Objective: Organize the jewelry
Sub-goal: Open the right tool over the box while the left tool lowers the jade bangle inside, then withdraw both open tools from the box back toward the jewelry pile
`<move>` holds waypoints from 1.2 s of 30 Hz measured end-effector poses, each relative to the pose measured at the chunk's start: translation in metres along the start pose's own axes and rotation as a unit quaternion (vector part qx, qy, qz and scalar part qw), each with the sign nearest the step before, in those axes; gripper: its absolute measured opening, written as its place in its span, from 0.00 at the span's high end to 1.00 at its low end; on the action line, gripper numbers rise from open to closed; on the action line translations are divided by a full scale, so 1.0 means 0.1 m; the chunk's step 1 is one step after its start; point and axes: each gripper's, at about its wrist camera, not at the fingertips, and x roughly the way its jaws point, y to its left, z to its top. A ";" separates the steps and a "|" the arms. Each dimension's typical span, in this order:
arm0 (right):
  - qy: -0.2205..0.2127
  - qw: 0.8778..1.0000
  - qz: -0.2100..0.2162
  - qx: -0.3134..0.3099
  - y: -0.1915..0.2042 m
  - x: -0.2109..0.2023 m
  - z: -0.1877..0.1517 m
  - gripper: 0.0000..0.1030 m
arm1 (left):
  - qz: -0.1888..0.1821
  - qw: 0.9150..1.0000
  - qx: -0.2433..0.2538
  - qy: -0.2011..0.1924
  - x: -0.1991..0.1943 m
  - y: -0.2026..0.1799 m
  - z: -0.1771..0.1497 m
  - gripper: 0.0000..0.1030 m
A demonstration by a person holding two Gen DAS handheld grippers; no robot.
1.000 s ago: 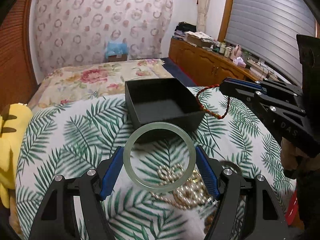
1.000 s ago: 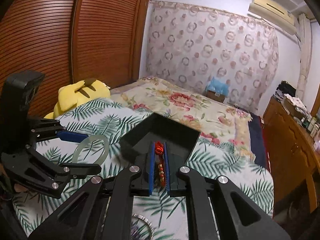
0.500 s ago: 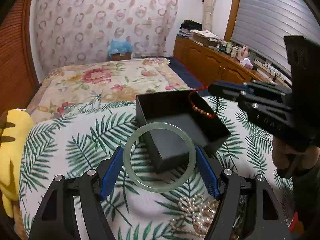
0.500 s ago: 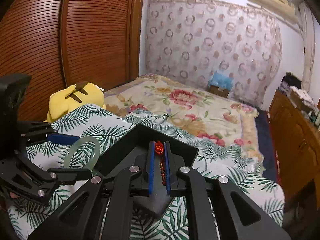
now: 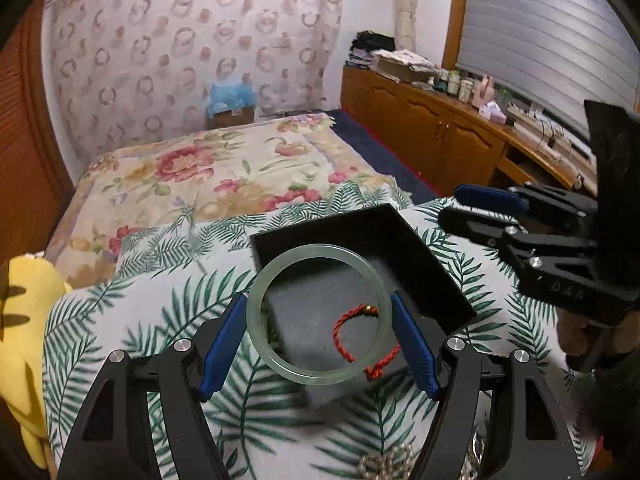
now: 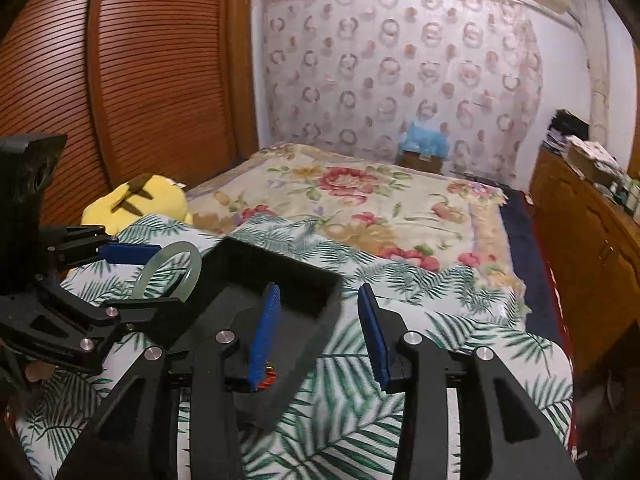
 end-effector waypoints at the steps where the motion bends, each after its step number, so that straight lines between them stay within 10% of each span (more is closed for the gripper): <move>1: 0.000 1.000 -0.002 0.004 -0.03 -0.01 -0.01 0.58 | 0.001 1.000 0.004 0.003 0.04 -0.02 0.02 0.33; 36: 0.049 0.999 0.014 0.019 0.27 -0.62 -0.81 0.66 | 0.015 0.999 -0.007 -0.035 -0.75 -0.01 -0.51 0.33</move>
